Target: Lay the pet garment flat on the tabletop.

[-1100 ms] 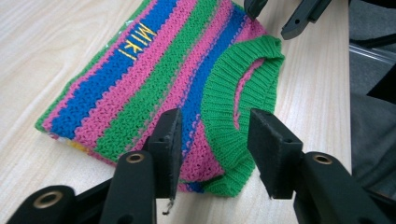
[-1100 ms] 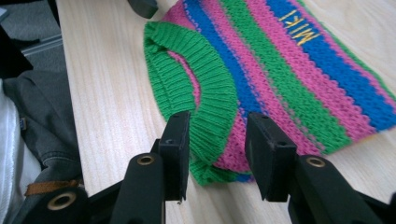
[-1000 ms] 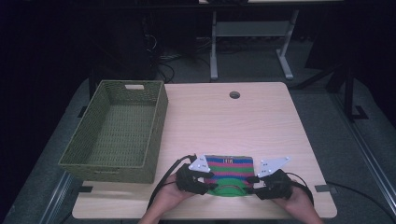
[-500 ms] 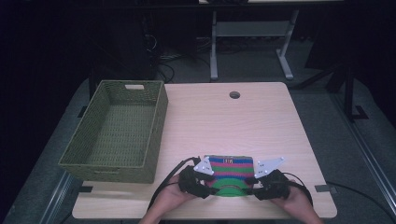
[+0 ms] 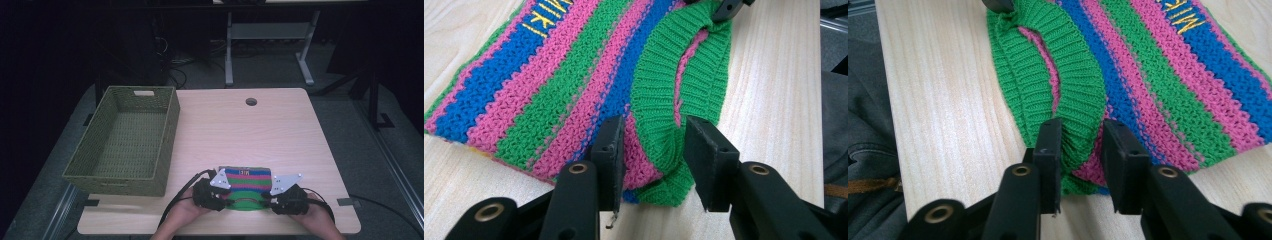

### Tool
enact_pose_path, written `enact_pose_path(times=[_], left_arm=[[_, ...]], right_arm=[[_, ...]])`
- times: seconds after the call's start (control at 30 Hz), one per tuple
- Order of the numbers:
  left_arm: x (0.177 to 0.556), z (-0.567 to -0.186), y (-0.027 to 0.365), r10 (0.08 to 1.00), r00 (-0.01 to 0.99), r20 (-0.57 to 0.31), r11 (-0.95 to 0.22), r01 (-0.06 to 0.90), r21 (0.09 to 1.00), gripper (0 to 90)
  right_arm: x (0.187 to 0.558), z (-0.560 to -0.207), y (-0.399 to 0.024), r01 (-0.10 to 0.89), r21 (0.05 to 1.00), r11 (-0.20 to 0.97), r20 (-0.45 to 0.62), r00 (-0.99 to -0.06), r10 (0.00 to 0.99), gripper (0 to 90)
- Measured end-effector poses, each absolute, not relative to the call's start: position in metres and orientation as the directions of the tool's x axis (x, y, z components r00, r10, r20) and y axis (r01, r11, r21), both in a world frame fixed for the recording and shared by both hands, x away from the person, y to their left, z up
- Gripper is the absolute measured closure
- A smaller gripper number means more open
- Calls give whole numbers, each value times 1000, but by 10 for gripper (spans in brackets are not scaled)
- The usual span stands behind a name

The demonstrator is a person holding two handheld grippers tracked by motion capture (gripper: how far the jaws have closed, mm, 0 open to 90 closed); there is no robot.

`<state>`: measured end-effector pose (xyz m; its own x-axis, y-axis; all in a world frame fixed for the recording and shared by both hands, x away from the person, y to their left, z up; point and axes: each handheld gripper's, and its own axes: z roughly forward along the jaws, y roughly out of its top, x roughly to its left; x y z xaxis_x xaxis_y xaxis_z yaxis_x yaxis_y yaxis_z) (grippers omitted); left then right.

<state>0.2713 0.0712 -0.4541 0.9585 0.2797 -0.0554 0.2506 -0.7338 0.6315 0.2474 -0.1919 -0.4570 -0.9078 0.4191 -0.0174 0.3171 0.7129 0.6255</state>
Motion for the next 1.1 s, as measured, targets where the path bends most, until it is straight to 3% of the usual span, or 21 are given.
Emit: enact_pose_path(times=[0.43,1.1], left_arm=[[274,-454,73,315,944,-97,-709,302,637,699],[275,-449,79,306,943,-131,-697,316,644,827]], right_arm=[[249,-455,-193,362,634,684,32,-895,444,822],[247,-451,-196,382,657,650,87,-895,437,835]])
